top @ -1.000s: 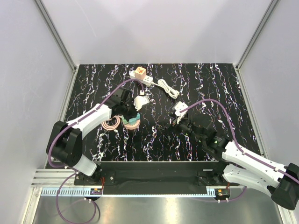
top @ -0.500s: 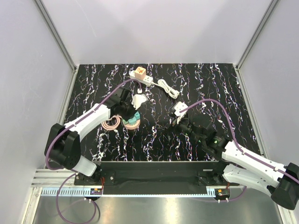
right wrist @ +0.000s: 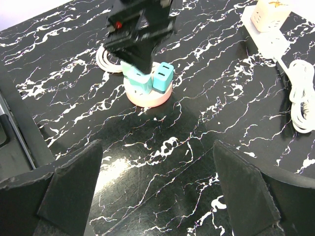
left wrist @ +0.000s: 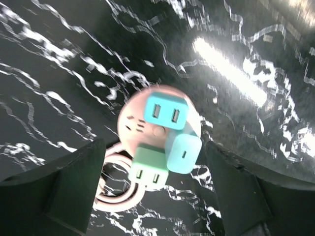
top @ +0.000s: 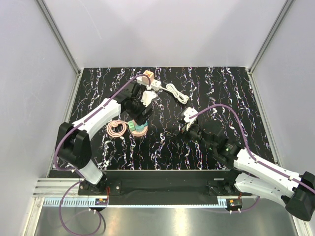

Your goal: Insert the plug

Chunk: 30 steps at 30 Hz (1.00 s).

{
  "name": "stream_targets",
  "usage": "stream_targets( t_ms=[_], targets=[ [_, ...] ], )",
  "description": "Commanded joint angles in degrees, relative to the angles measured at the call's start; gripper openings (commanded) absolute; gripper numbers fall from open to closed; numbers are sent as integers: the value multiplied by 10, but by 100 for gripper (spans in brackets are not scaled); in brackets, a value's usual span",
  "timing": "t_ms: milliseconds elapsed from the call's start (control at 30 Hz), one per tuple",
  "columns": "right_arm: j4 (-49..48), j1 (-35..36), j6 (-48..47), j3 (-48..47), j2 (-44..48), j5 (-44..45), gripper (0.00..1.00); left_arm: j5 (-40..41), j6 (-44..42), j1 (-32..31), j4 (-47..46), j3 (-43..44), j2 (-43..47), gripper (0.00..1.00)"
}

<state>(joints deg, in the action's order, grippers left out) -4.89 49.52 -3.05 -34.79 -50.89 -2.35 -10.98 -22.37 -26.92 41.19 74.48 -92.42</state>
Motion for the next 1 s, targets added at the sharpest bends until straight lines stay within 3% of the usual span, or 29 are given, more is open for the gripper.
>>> stream_targets(
  t_ms=[0, 133, 400, 633, 767, 967],
  targets=[
    [-18, 3, -9, -3, 6, 16, 100, 0, -21, -3, 27, 11, -4, 89],
    [-21, 2, -9, -3, 4, 15, 100, 43, -49, -3, 18, -7, -5, 65],
    [-23, 3, -10, -3, 0, 15, 100, 23, -84, -3, -15, -49, 7, 47],
    [-25, 3, -11, 0, -2, 16, 100, 16, -95, -9, -15, -57, -1, 47],
    [-26, 3, -11, 0, -5, 16, 100, 23, -97, -13, -15, -57, -9, 42],
    [-28, 3, -11, 2, -4, 16, 100, 18, -86, -17, -15, -82, -12, 14]
  ],
)
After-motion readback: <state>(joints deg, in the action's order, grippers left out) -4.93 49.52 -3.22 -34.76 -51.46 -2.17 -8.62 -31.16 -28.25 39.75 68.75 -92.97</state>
